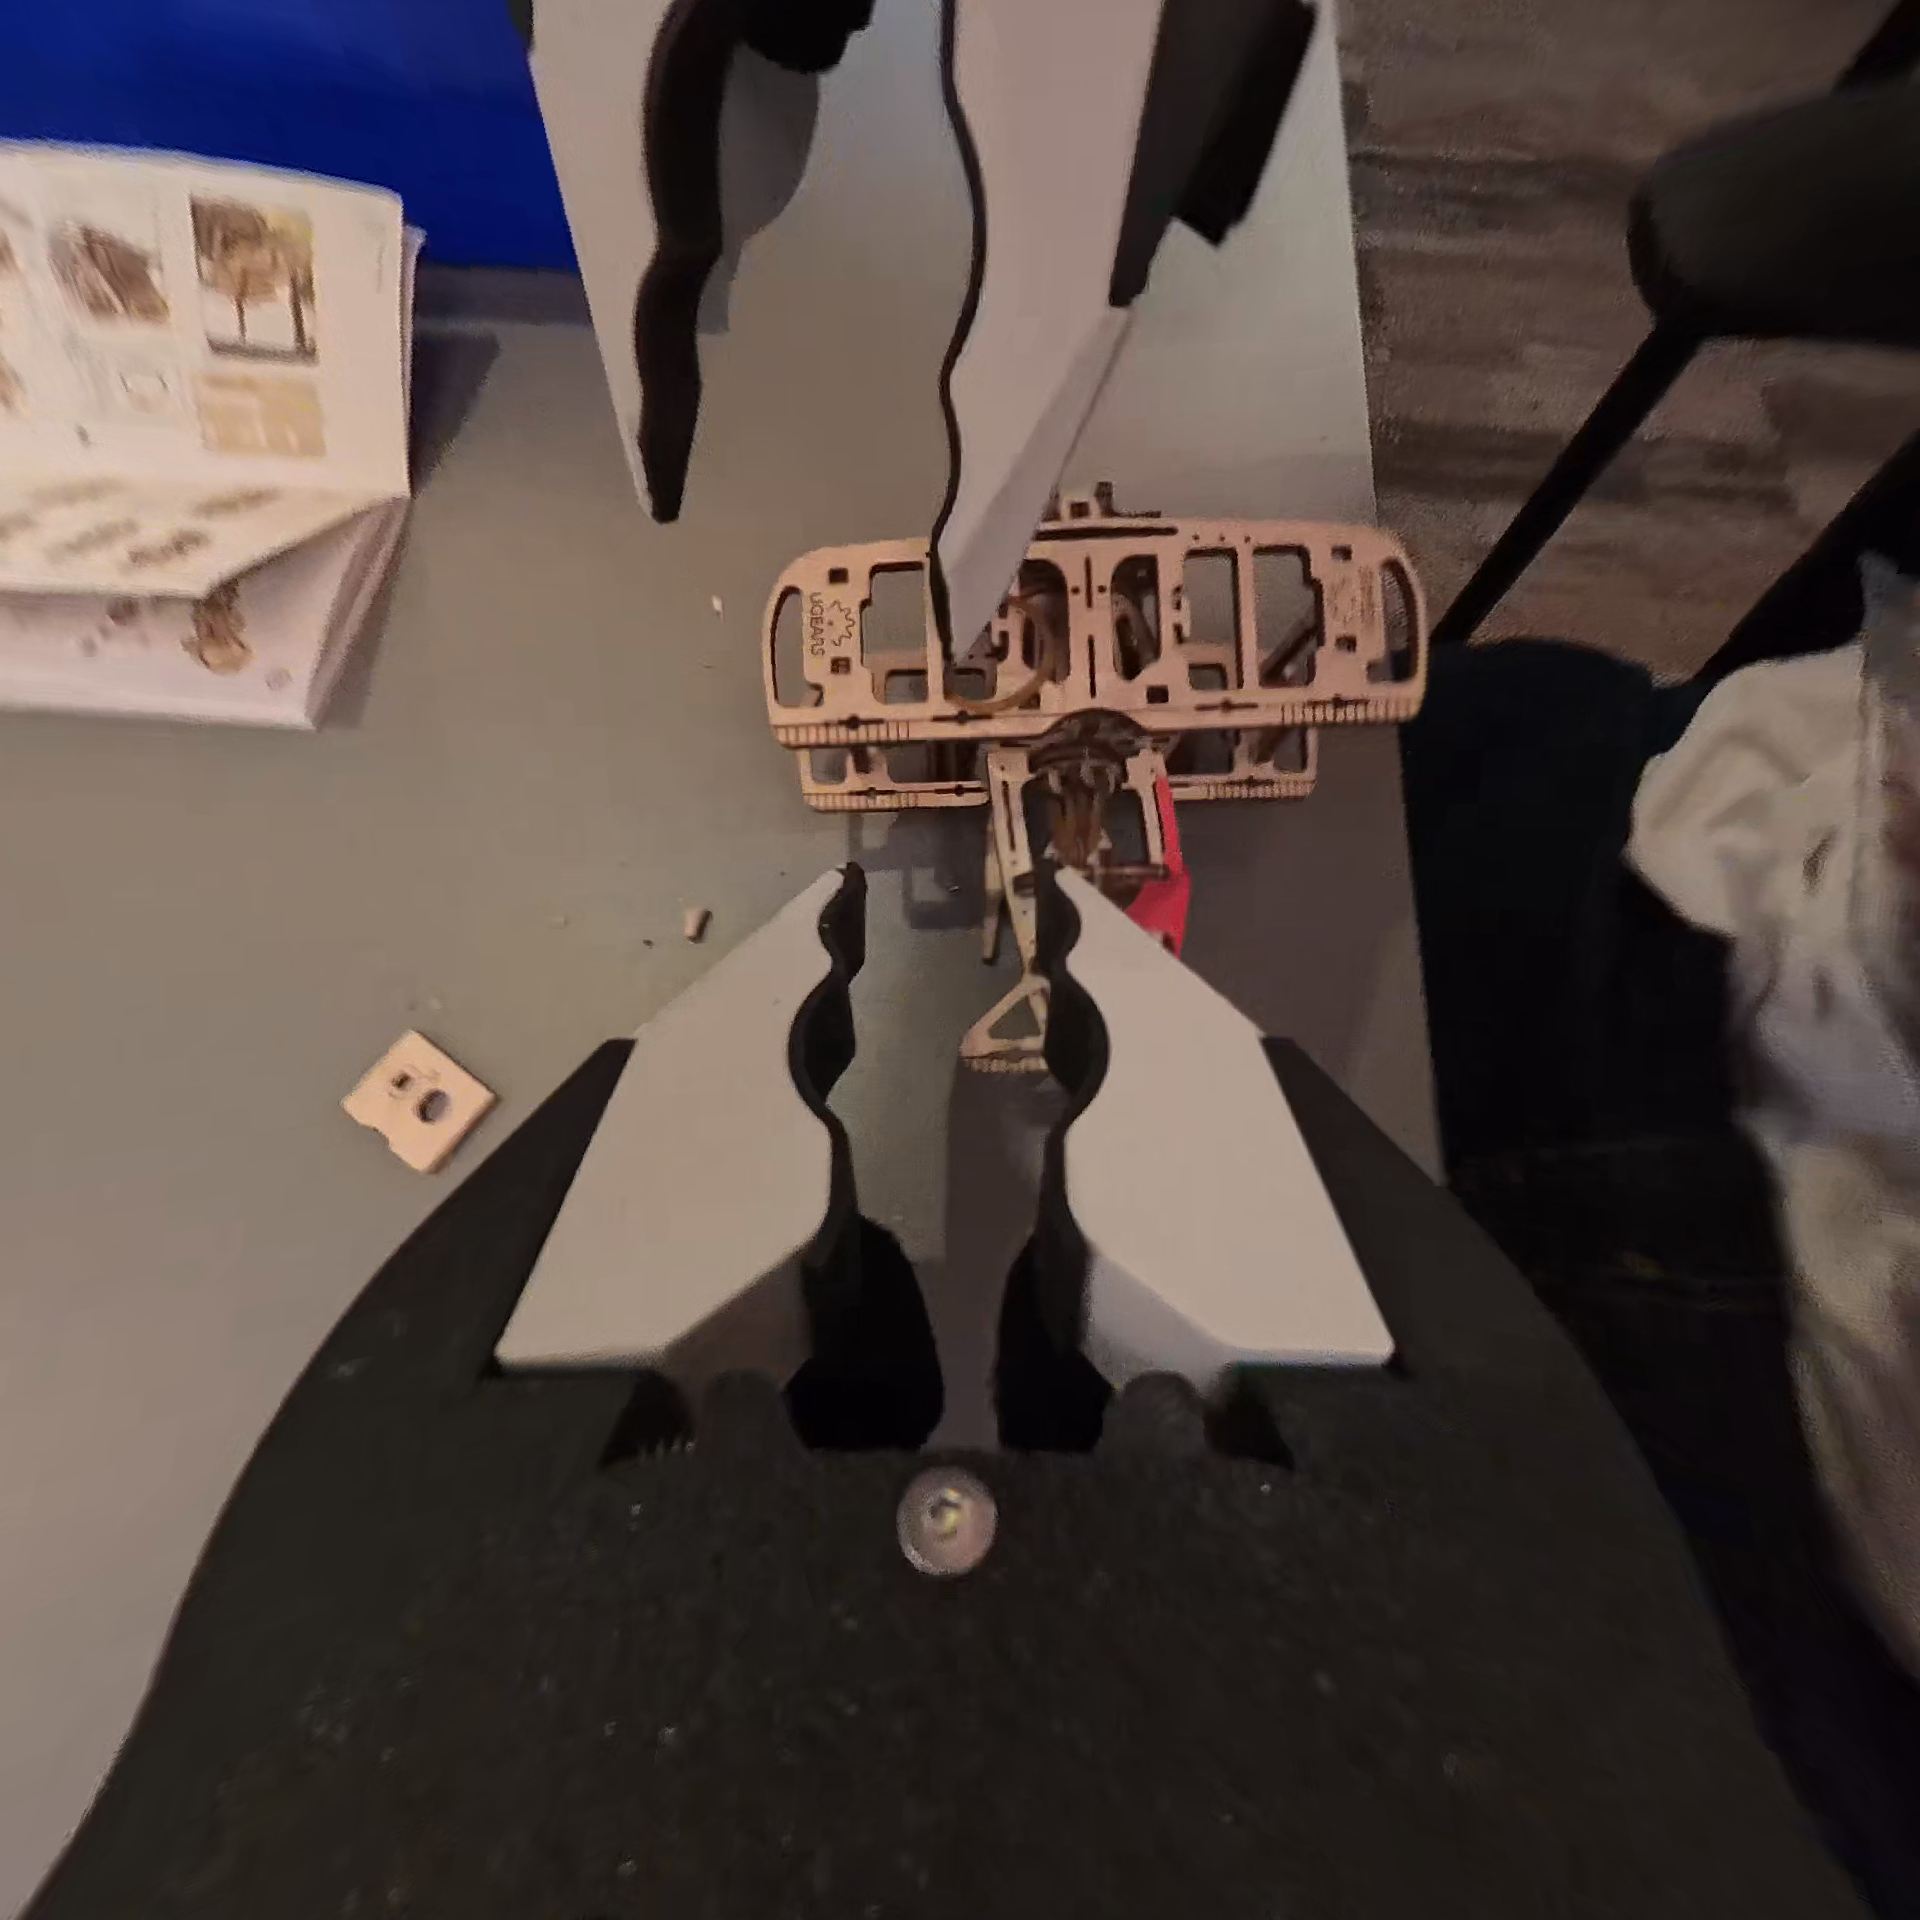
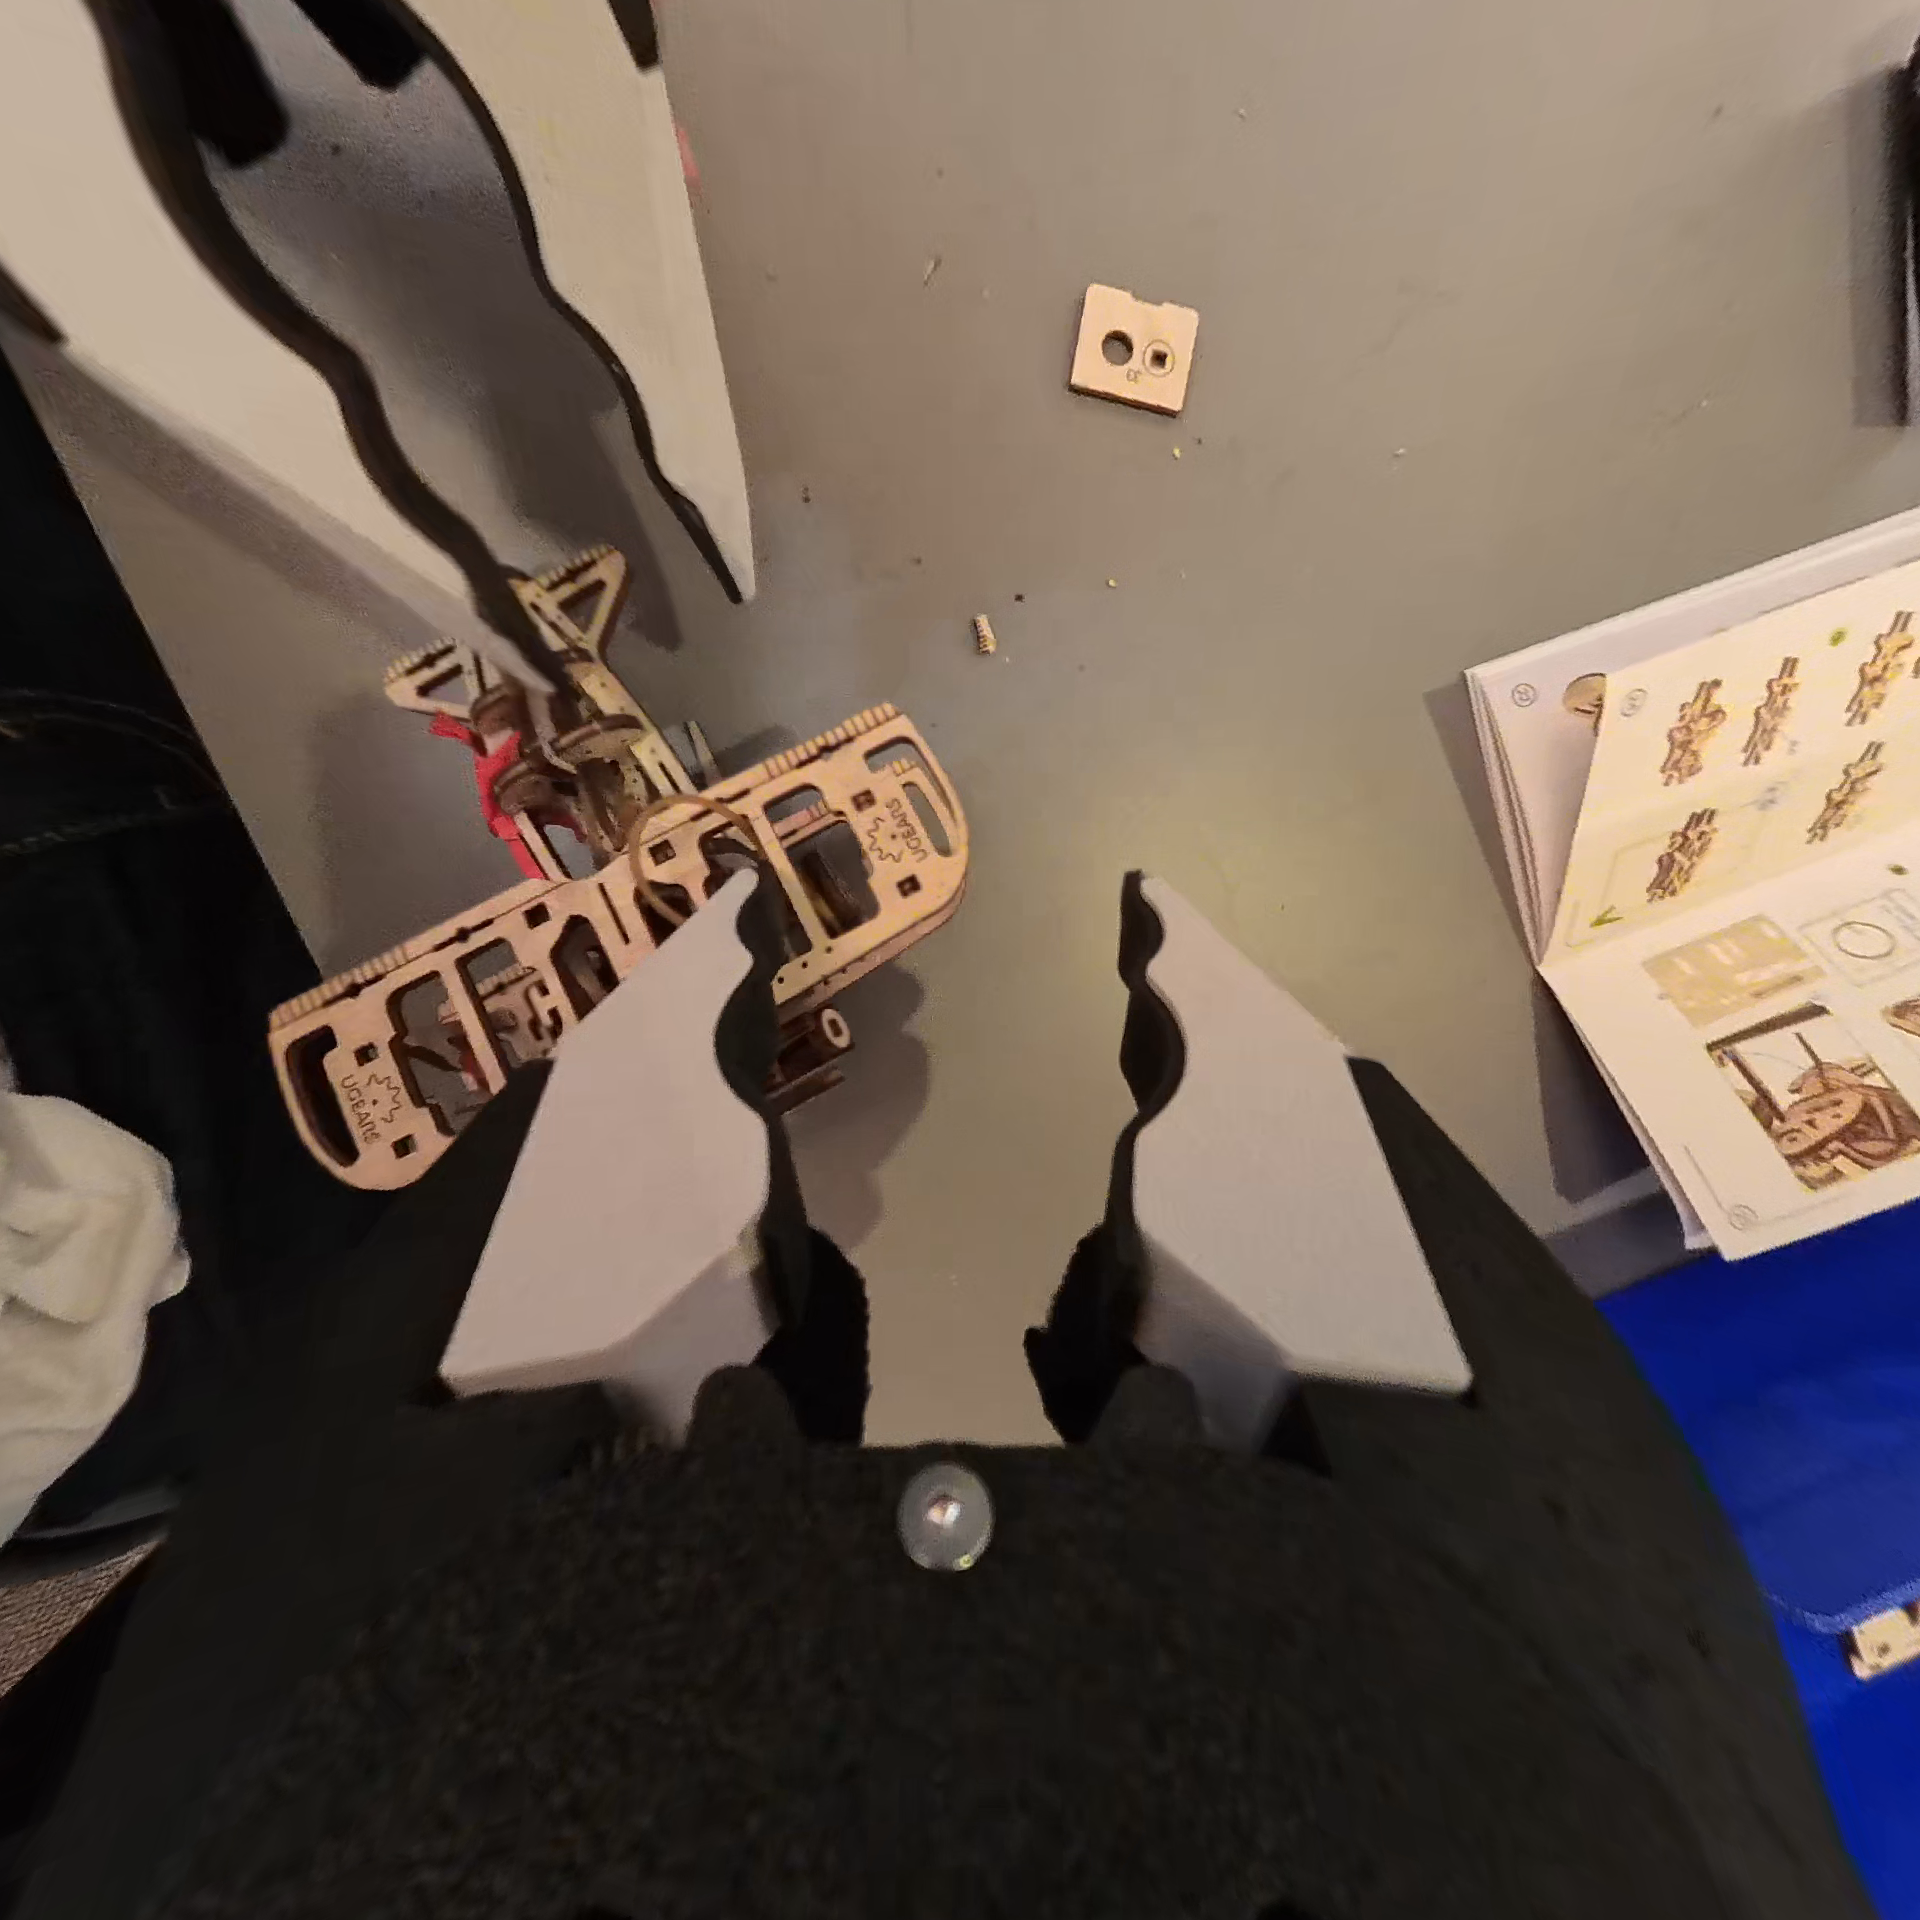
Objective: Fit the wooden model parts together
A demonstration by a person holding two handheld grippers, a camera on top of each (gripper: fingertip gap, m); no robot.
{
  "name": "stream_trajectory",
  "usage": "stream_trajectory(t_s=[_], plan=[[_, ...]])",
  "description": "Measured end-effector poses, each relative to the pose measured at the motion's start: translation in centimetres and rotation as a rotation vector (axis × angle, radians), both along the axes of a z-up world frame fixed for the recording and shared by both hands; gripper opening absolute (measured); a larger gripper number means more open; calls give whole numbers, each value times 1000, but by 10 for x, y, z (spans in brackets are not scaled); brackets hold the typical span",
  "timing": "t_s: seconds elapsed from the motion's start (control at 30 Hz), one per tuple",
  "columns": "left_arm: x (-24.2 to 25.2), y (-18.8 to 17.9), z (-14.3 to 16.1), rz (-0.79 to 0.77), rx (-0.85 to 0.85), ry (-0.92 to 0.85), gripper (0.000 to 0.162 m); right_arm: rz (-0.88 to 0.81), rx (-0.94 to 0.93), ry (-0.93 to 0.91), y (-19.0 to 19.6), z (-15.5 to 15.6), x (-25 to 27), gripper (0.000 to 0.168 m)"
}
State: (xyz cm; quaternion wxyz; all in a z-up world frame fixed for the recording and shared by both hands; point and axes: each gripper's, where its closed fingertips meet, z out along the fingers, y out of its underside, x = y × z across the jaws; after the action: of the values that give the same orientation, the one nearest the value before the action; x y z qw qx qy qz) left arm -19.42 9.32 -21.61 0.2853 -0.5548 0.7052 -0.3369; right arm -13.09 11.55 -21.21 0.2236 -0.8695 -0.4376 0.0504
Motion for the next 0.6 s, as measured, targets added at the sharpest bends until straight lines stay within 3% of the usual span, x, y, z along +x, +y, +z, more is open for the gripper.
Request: stream_trajectory(t_s=[0.17, 0.27, 0.6], plan=[[5, 7, 3, -197, 66, -77, 24, -42, -5, 17, -3, 0, 2, 60], [13, 6, 9, -302, 216, -176, 18, -76, -14, 29, -7, 0, 5, 60], [25, -16, 13, -491, 372, -290, 13, -194, 3, 36, -18, 16, 20, 62]])
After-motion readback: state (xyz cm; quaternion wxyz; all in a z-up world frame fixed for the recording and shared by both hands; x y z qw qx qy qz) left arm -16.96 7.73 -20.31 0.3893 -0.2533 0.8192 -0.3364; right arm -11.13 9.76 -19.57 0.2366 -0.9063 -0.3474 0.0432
